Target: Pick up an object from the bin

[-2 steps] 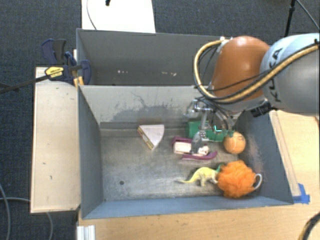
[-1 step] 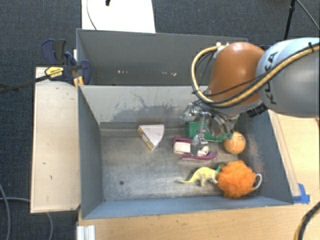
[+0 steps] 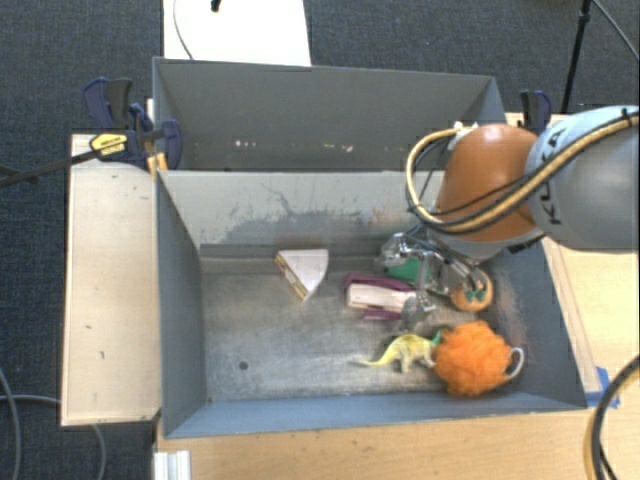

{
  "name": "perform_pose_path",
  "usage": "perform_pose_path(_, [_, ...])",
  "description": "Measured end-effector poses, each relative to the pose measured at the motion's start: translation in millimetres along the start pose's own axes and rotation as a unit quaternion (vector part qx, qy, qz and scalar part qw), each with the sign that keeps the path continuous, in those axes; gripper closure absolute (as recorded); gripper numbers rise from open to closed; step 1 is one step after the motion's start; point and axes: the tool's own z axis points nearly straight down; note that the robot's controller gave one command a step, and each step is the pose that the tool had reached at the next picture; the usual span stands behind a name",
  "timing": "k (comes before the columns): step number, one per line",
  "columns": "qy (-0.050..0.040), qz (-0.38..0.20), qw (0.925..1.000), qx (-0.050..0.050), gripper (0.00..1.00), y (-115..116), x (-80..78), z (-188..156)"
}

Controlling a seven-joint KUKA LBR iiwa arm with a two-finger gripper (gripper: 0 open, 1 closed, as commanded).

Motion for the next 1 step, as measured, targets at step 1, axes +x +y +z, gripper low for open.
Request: perform_pose_path(1, [0.0003, 0.015, 0.9999, 0.002, 0.00, -14.2, 9.7, 18.9])
